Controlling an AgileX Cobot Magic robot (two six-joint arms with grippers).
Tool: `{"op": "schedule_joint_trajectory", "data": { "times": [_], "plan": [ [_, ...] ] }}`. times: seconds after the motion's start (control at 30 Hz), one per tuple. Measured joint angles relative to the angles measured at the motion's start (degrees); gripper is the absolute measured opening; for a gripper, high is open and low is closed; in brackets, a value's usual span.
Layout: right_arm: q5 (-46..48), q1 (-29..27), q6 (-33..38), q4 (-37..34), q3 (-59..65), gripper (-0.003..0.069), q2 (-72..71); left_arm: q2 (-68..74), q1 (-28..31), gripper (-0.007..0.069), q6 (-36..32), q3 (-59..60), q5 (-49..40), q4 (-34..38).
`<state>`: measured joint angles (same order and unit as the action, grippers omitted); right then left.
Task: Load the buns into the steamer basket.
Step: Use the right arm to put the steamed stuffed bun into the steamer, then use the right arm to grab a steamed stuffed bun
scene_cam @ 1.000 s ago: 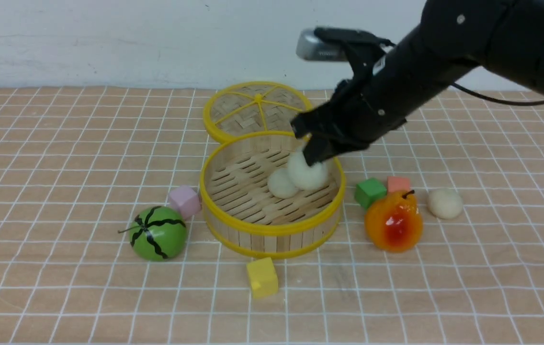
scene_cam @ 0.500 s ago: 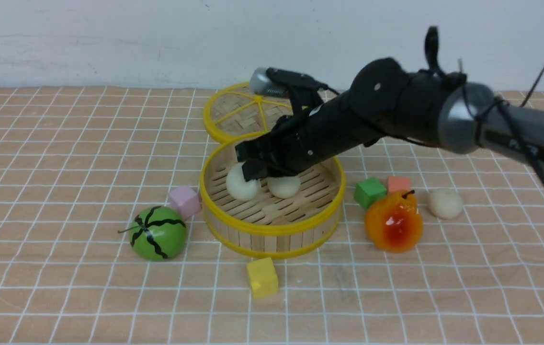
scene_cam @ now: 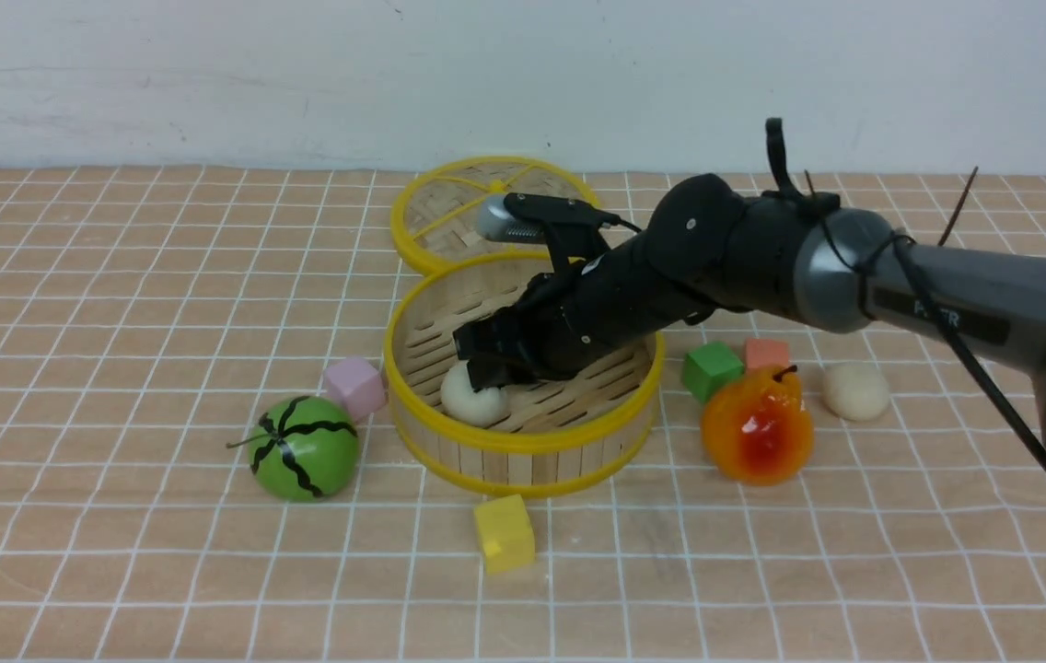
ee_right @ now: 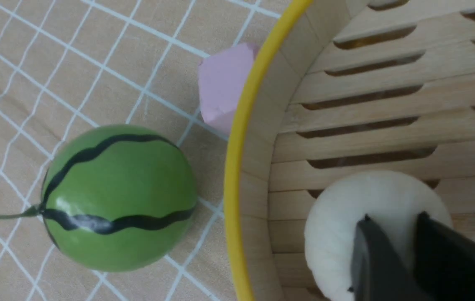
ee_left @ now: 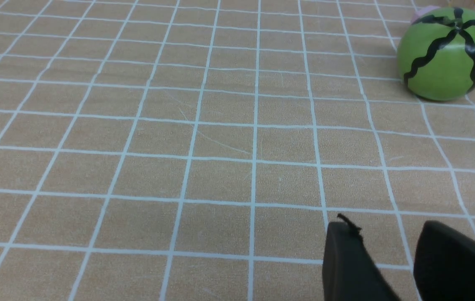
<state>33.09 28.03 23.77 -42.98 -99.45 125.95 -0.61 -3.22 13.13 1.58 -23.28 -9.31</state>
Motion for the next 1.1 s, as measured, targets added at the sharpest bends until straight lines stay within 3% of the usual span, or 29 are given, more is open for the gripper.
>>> {"op": "schedule_joint_trajectory", "data": {
  "times": [0.1, 0.27, 0.33, 0.5, 0.7, 0.93, 1.1],
  "plan": [
    [0.1, -0.2, -0.2, 0.8, 0.0, 0.0294, -0.7, 0.0, 0.0, 0.0239, 0.0, 0.0, 0.0, 0.0],
    [1.4, -1.2, -4.5, 3.7, 0.0, 0.0390, -4.1, 0.0, 0.0, 0.0239, 0.0, 0.0, 0.0, 0.0],
    [1.8, -1.6, -6.1, 5.0, 0.0, 0.0397, -5.1, 0.0, 0.0, 0.0239, 0.0, 0.0, 0.0, 0.0],
    [4.8, -3.8, -15.3, 16.0, 0.0, 0.0405, -10.6, 0.0, 0.0, 0.0239, 0.0, 0.0, 0.0, 0.0],
    [11.7, -10.6, -24.9, 32.2, 0.0, 0.0405, -16.2, 0.0, 0.0, 0.0239, 0.0, 0.0, 0.0, 0.0],
    [18.3, -21.2, -26.2, 35.9, -0.1, 0.0405, -17.1, 0.0, 0.0, 0.0239, 0.0, 0.0, 0.0, 0.0],
    [20.5, -22.8, -26.2, 36.2, -0.1, 0.0405, -14.9, 0.0, 0.0, 0.0239, 0.0, 0.0, 0.0, 0.0]
  ]
}}
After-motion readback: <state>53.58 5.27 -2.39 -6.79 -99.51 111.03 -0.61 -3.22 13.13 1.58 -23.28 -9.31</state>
